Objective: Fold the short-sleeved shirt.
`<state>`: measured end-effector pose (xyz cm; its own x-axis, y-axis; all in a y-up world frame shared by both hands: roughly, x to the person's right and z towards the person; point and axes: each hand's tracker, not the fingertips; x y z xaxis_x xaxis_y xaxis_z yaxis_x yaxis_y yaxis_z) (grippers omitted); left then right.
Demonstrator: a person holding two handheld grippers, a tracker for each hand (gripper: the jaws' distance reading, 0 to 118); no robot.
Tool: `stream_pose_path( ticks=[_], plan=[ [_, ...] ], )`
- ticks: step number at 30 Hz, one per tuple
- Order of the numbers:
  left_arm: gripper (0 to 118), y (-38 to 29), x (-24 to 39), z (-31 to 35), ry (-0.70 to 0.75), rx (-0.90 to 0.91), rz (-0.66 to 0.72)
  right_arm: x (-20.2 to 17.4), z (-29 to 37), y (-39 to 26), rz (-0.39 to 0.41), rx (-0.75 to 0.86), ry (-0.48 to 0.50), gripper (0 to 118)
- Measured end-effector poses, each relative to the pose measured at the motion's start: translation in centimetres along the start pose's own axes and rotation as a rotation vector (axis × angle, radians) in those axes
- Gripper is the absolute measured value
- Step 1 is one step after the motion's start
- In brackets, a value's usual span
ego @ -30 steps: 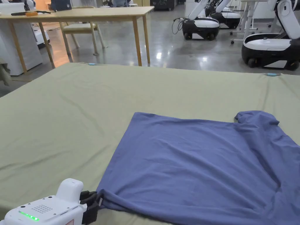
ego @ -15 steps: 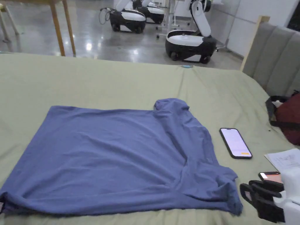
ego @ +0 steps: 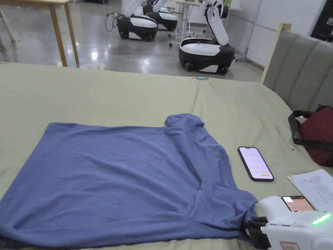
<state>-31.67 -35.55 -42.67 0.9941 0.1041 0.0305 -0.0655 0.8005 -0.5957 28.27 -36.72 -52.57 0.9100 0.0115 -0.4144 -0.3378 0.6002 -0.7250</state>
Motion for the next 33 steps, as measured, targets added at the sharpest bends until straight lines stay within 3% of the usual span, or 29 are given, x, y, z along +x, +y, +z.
stream_pose_path(
  ticks=[2,4,6,8,13,18,22,28,29,30,31,32,33],
  plan=[
    [3,0.5,-0.3,0.1,-0.029,0.014,0.040,0.0,1.3,0.3,-0.029,0.070,-0.006,8],
    [3,2.1,-0.8,0.3,-0.044,0.046,0.061,-0.1,3.4,1.4,-0.006,0.159,-0.019,8],
    [3,5.1,-1.3,0.8,-0.090,0.103,0.099,-0.8,5.9,3.7,0.012,0.278,-0.127,8],
    [4,8.5,-1.9,0.8,-0.150,0.172,0.131,-0.4,7.6,6.5,-0.024,0.393,-0.130,8],
    [3,15.9,-2.0,-2.3,-0.070,0.251,0.026,0.5,7.0,14.2,0.046,0.536,-0.184,8],
    [3,18.4,-3.1,-11.9,-0.025,0.082,-0.003,2.7,-2.0,19.8,0.030,0.381,-0.174,8],
    [3,17.3,-3.0,-20.3,0.016,-0.089,-0.010,4.1,-11.8,21.5,0.010,0.212,-0.233,8],
    [4,14.7,-3.2,-26.1,0.055,-0.214,-0.002,4.9,-18.9,20.9,-0.074,0.020,-0.231,8],
    [14,14.6,-3.2,-26.1,0.062,-0.210,-0.014,4.8,-19.2,20.7,-0.068,0.024,-0.229,11],
    [14,15.0,-3.2,-25.8,0.061,-0.206,-0.011,4.6,-18.9,20.5,-0.058,0.038,-0.238,14],
    [22,15.4,-3.4,-25.6,0.054,-0.207,-0.002,4.6,-18.5,20.8,-0.057,0.044,-0.239,14],
    [57,15.7,-3.1,-24.4,0.029,-0.219,0.025,4.7,-17.8,21.0,-0.069,0.059,-0.248,36],
    [102,15.9,-3.2,-23.8,0.009,-0.231,0.057,4.7,-16.5,21.0,-0.088,0.110,-0.271,74]
  ],
)
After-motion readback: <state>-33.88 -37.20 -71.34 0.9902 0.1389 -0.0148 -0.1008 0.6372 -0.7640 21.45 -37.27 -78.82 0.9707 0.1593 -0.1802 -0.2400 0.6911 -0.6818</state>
